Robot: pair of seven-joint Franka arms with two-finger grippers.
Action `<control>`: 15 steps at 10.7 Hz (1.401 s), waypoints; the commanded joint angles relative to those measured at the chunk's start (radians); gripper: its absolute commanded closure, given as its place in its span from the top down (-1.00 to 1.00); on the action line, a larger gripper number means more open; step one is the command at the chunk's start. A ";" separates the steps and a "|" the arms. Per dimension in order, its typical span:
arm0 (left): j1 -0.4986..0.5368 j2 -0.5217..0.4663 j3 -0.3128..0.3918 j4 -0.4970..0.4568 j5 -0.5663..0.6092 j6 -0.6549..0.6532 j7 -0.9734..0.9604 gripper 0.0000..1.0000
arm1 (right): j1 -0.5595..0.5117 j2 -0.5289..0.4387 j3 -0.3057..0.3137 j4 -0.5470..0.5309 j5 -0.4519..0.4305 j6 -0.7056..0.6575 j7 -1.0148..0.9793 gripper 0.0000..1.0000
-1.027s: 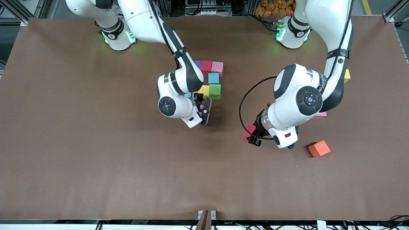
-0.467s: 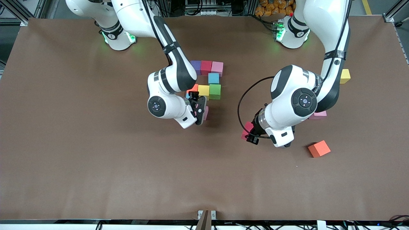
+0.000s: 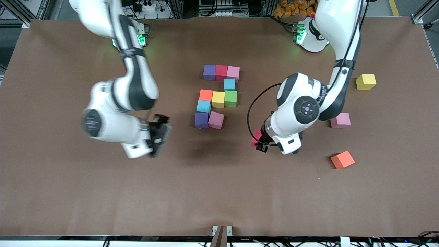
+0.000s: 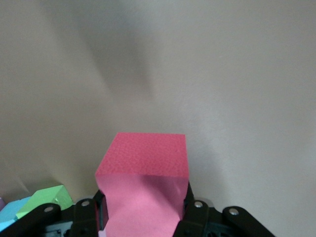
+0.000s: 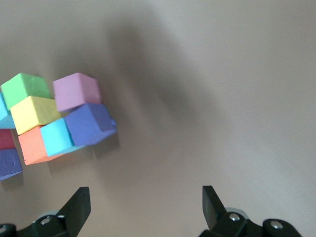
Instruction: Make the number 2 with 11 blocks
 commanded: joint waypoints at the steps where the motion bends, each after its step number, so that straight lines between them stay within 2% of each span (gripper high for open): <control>1: -0.030 0.011 0.005 -0.034 -0.062 0.052 -0.062 0.07 | -0.059 -0.140 0.024 -0.022 -0.155 -0.066 0.218 1.00; 3: -0.050 0.034 0.003 -0.052 -0.102 0.069 -0.086 0.07 | -0.143 -0.216 0.020 -0.017 -0.230 -0.211 0.308 1.00; 5: -0.080 0.060 0.005 -0.077 -0.162 0.088 -0.090 0.07 | -0.192 -0.309 0.023 -0.012 -0.405 -0.271 0.346 1.00; 8: -0.130 0.074 0.005 -0.124 -0.170 0.138 -0.154 0.07 | -0.254 -0.336 0.027 0.046 -0.464 -0.406 0.733 1.00; 9: -0.145 0.080 0.005 -0.141 -0.170 0.173 -0.165 0.07 | -0.274 -0.343 0.044 0.046 -0.465 -0.432 0.784 1.00; 10: -0.153 0.080 0.005 -0.164 -0.170 0.210 -0.181 0.07 | -0.330 -0.345 0.088 0.046 -0.465 -0.445 0.793 1.00; 11: -0.171 0.077 0.005 -0.190 -0.170 0.250 -0.197 0.07 | -0.440 -0.345 0.181 0.047 -0.462 -0.447 0.788 1.00; 12: -0.183 0.077 0.005 -0.209 -0.170 0.290 -0.227 0.07 | -0.561 -0.346 0.307 0.049 -0.471 -0.447 0.793 1.00; 13: -0.191 0.077 0.007 -0.213 -0.170 0.299 -0.238 0.08 | -0.611 -0.354 0.361 0.049 -0.508 -0.457 0.796 1.00; 15: -0.199 0.079 0.007 -0.221 -0.170 0.328 -0.252 0.08 | -0.608 -0.365 0.360 0.049 -0.527 -0.482 0.796 1.00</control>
